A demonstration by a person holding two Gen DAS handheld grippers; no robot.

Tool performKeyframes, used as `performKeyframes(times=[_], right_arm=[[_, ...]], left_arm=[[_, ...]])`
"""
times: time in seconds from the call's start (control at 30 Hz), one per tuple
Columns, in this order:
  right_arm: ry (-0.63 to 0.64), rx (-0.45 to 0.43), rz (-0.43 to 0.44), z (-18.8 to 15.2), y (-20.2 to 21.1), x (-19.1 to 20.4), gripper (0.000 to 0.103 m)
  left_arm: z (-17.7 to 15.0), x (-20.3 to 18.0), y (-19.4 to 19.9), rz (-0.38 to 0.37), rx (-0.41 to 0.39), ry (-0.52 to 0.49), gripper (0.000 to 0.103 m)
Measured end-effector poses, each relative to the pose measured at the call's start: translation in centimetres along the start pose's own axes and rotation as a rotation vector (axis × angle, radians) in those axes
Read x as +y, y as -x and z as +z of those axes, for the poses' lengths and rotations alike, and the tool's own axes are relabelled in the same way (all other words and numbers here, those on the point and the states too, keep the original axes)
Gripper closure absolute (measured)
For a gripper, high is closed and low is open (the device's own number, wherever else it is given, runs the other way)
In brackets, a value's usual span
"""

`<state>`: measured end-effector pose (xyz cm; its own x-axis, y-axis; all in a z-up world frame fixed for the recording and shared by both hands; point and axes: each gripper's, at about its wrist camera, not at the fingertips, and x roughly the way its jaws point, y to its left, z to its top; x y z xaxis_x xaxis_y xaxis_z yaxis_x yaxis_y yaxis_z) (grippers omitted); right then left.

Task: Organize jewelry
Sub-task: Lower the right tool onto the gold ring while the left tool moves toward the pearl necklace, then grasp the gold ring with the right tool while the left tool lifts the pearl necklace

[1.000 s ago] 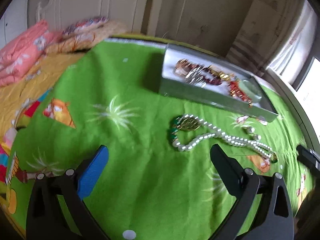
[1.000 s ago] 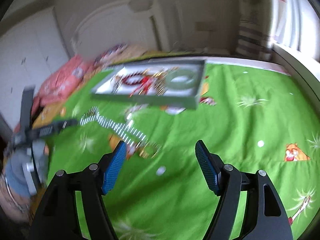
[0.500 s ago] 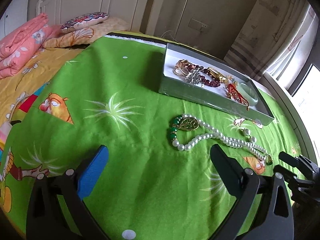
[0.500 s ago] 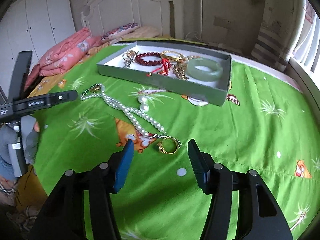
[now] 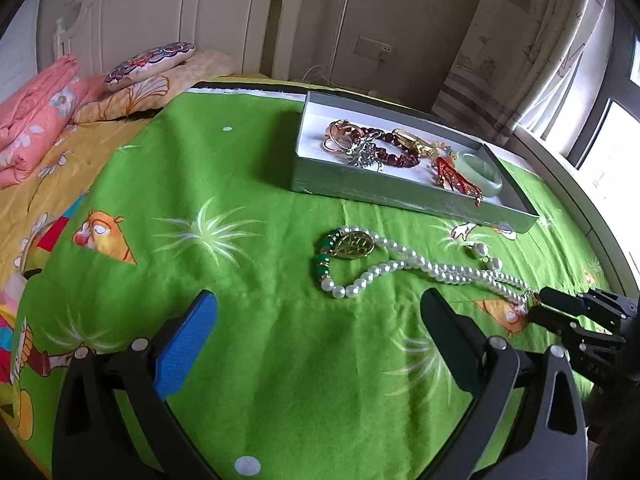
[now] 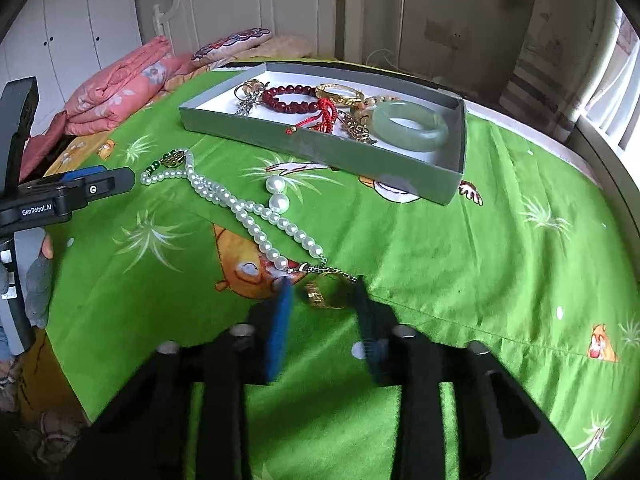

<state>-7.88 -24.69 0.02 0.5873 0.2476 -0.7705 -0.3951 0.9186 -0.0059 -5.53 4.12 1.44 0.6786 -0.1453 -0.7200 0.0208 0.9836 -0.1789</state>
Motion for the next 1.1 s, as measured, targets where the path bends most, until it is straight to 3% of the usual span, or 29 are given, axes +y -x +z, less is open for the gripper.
performKeyframes(times=[0.23, 0.57, 0.77, 0.9, 1.1], right_arm=[[-0.004, -0.016, 0.011, -0.7, 1.1, -0.2, 0.083], [0.025, -0.059, 0.06, -1.5, 3.0, -0.3, 0.083], [0.124, -0.026, 0.059, -0.2, 1.5, 0.9, 0.083], [0.172, 0.02, 0.003, -0.5, 0.8, 1.2, 0.083], [0.181, -0.019, 0.037, -1.4, 1.5, 1.0, 0.092]], left_arm=[[-0.5, -2.1, 0.9, 0.009, -0.008, -0.087, 0.002], [-1.6, -9.4, 1.9, -0.046, -0.025, -0.307, 0.002], [-2.4, -9.6, 1.3, -0.046, -0.001, -0.308, 0.002], [-2.3, -8.7, 1.5, -0.043, 0.0, -0.292, 0.002], [-2.3, -8.4, 1.3, -0.053, 0.009, -0.28, 0.002]])
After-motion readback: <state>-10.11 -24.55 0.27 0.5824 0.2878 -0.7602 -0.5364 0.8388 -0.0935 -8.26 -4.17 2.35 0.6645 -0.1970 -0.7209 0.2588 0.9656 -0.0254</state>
